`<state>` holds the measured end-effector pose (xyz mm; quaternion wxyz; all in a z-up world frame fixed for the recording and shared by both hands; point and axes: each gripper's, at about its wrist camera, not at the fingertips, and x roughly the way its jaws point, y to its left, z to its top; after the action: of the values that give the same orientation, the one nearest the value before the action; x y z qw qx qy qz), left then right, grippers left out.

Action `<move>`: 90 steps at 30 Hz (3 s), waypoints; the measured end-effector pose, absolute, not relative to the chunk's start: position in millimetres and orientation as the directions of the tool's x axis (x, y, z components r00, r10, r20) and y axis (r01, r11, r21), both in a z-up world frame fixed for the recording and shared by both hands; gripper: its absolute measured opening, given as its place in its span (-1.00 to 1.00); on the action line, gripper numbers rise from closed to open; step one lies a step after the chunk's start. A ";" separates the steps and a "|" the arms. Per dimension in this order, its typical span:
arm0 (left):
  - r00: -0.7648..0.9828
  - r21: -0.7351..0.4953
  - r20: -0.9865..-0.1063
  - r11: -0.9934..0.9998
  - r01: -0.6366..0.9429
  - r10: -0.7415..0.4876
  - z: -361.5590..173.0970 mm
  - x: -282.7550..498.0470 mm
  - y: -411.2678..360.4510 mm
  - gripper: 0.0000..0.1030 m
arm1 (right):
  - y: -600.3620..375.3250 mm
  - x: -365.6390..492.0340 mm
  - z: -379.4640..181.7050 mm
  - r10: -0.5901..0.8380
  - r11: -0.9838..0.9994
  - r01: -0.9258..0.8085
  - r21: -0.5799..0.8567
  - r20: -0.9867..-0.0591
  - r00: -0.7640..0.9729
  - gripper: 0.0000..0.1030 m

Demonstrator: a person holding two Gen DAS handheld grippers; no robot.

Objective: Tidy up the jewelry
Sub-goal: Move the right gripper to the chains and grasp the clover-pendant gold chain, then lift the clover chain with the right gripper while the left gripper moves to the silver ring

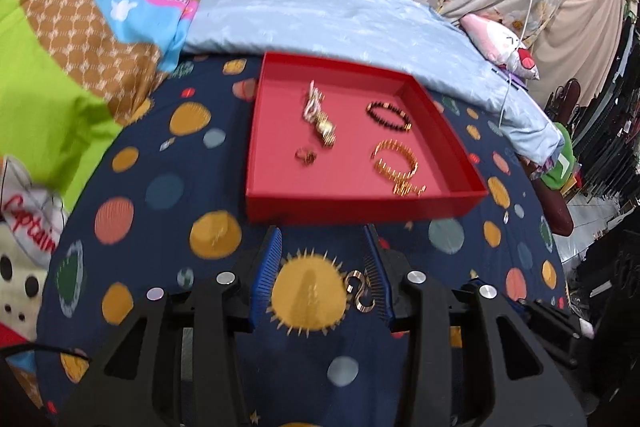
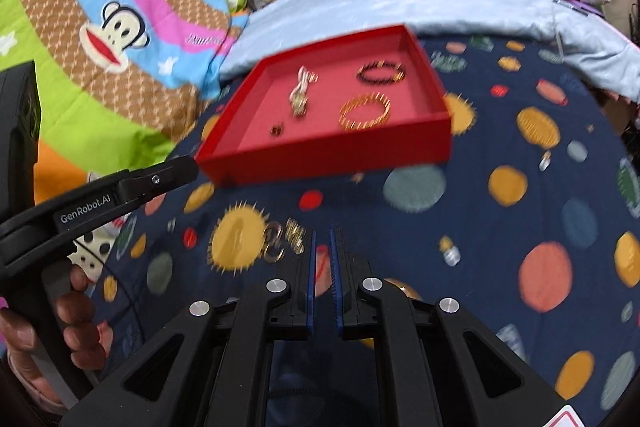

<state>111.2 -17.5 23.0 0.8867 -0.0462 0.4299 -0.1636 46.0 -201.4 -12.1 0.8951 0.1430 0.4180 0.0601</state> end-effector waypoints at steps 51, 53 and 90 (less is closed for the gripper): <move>0.501 -0.207 -0.810 0.948 0.240 -0.304 -15.3 81.1 -11.0 -0.22 | -181.8 53.1 -37.8 0.188 0.973 -0.001 0.233 -0.785 0.590 -0.70; 0.501 -0.206 -0.810 0.948 0.243 -0.304 -15.0 80.0 -11.2 -0.22 | -179.9 56.2 -40.1 0.193 0.971 0.000 0.239 -0.786 0.588 -0.57; 0.455 -0.226 -0.801 0.900 0.373 -0.389 -6.3 58.3 -59.3 -0.22 | -250.7 3.8 12.9 0.074 0.965 0.127 0.229 -0.704 0.706 -0.96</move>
<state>58.3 -59.3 -6.3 0.8528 -0.0086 0.4720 -0.2235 3.8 -250.7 12.9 0.9143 0.1312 0.3829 -0.0145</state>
